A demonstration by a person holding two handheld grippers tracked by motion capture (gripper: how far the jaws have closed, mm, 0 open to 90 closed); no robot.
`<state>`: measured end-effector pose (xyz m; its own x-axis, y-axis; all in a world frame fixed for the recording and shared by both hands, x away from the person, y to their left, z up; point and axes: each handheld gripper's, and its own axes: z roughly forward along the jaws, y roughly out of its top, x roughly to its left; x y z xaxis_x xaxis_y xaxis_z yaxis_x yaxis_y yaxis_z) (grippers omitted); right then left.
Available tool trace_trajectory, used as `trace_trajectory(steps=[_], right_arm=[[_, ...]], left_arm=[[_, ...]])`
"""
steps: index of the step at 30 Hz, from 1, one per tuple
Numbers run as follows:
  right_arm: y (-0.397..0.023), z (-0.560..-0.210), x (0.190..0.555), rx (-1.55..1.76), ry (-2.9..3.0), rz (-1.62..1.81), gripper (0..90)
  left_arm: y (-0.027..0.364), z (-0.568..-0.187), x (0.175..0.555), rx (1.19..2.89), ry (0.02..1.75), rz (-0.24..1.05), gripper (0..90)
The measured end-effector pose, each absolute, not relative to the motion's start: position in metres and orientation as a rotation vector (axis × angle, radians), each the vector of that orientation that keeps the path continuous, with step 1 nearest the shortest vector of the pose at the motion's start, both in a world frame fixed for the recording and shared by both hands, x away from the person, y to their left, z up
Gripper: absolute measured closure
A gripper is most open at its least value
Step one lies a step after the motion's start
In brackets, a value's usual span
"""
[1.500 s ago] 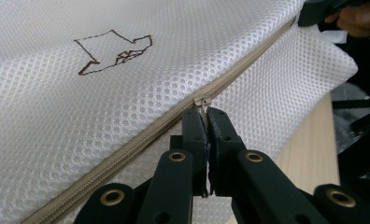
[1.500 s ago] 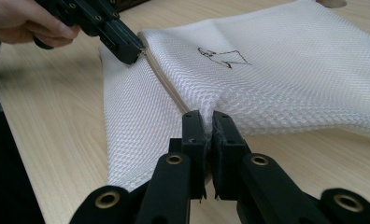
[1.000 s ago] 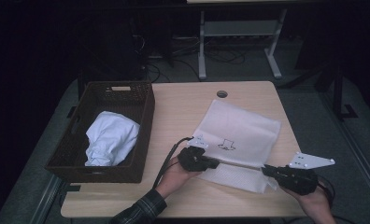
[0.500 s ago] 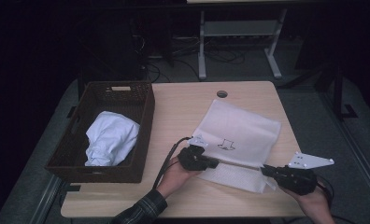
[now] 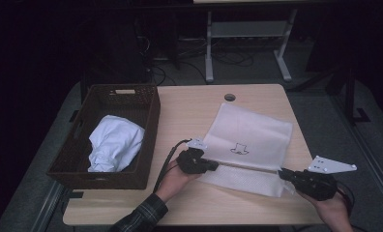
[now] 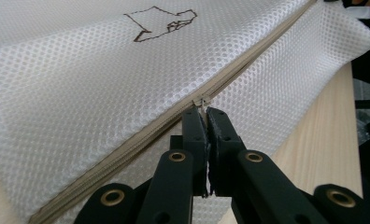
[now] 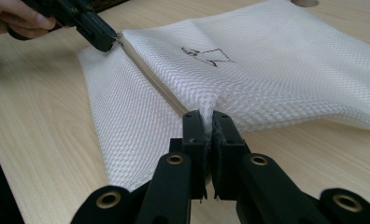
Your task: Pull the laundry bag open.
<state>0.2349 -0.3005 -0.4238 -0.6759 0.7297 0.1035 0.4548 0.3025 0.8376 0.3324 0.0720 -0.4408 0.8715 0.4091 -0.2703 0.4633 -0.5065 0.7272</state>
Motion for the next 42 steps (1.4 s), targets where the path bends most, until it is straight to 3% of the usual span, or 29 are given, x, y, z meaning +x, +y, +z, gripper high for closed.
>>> trace_trajectory(steps=[14,42], right_arm=[[-0.299,-0.426,0.238,1.079,2.278,1.296,84.8],[-0.318,-0.433,0.244,1.151,2.256,1.215,84.5]], left_arm=[[0.104,-0.448,0.338,2.180,0.697,-0.064,87.5],[0.112,-0.450,0.351,2.207,0.786,0.003,87.4]])
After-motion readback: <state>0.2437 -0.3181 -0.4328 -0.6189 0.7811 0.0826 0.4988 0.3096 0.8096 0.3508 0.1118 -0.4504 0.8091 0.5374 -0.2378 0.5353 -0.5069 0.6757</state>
